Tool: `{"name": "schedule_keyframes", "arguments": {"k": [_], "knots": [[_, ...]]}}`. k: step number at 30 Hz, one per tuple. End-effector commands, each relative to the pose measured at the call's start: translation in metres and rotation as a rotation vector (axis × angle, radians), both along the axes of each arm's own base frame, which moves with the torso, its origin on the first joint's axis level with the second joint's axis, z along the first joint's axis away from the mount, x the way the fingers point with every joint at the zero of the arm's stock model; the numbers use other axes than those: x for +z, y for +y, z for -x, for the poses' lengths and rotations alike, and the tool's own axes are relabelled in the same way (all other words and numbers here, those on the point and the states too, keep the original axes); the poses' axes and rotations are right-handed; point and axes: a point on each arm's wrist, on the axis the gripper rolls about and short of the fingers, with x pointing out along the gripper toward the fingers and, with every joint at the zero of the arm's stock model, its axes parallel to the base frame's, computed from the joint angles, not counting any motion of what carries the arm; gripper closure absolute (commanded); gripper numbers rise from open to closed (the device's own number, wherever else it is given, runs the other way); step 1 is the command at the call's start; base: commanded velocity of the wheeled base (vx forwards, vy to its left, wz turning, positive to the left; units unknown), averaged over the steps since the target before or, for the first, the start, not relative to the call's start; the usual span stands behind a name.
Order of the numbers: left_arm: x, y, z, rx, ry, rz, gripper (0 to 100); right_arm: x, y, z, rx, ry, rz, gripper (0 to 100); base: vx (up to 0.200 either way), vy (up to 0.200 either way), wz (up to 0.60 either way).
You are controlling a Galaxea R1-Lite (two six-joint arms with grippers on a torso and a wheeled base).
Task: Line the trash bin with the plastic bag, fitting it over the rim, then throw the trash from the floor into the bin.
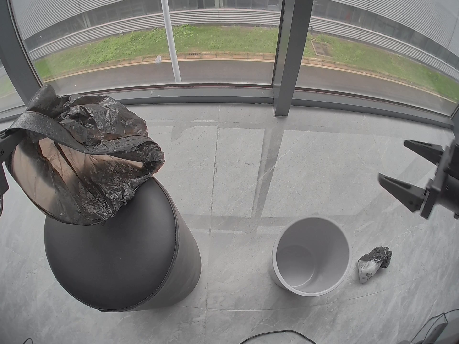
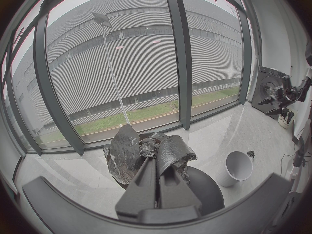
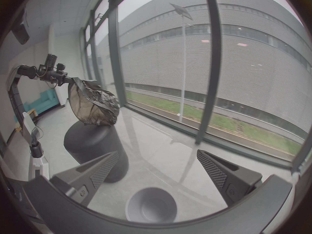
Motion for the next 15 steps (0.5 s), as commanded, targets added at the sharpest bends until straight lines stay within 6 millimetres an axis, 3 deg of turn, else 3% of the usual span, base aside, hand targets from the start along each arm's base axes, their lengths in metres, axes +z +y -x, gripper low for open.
{"name": "schedule_keyframes", "arguments": {"k": [1, 15], "knots": [[0.024, -0.011, -0.020, -0.088, -0.080, 0.005, 100, -0.043, 0.205, -0.139, 0.536, -0.045, 0.083, 0, 0.000, 0.000, 0.00], [0.031, -0.021, -0.015, -0.188, -0.156, 0.007, 100, -0.043, 0.229, -0.144, 0.568, -0.138, 0.035, 0, 0.000, 0.000, 0.00]]}}
